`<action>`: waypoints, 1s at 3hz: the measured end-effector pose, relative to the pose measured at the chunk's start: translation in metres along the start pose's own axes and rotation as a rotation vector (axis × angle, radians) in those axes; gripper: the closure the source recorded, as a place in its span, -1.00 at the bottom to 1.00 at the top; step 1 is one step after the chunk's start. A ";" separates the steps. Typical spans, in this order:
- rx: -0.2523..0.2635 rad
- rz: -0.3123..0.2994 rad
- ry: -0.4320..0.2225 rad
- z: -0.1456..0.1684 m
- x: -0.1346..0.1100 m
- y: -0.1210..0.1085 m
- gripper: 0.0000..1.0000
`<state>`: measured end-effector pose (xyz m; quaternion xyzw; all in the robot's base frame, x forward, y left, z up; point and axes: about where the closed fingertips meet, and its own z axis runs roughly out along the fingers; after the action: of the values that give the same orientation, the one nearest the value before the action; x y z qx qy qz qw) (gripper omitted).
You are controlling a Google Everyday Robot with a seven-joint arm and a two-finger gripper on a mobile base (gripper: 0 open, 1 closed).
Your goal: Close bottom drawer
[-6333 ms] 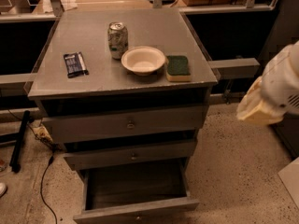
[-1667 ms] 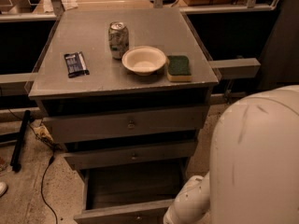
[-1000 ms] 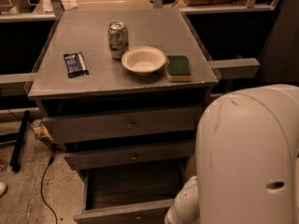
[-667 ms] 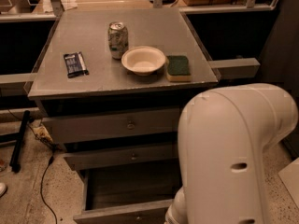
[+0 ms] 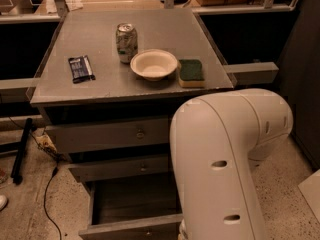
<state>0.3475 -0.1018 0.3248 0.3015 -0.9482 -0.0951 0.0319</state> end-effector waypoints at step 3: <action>-0.199 0.236 -0.024 0.037 0.020 -0.033 1.00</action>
Offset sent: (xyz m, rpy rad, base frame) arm 0.0103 -0.0714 -0.0443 0.2124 0.1883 -0.3640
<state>0.3458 -0.1338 0.2823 0.1822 -0.9632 -0.1877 0.0612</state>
